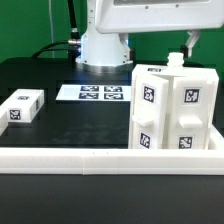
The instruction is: Assemble cabinet
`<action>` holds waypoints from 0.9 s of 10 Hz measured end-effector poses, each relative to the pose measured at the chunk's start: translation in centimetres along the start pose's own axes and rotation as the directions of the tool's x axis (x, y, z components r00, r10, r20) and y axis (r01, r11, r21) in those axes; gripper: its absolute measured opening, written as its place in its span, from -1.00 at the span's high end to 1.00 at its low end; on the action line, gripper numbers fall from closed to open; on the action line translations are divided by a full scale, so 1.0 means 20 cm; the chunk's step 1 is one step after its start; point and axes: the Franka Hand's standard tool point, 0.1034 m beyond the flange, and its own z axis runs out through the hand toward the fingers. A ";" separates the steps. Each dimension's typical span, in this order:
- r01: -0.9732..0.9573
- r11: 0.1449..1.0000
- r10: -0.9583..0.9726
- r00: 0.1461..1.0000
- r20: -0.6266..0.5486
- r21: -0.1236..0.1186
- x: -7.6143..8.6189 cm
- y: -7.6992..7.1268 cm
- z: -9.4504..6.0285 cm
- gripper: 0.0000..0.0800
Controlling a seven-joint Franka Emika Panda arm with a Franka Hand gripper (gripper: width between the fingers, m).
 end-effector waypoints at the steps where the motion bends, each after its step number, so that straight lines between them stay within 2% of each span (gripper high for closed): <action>1: -0.025 1.000 0.025 1.000 -0.008 -0.003 -0.06 0.02 0.04 -0.98; 3: -0.039 0.999 0.039 0.999 -0.006 -0.010 -0.12 0.07 0.10 -0.99; 7: -0.036 0.999 0.036 0.999 -0.007 -0.011 -0.12 0.08 0.09 -0.99; 9: -0.032 0.999 0.032 0.999 -0.008 -0.013 -0.11 0.13 0.09 -0.99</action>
Offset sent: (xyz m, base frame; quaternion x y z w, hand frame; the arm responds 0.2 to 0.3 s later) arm 0.0000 0.0000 0.0000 0.0000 0.0000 0.0000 1.0000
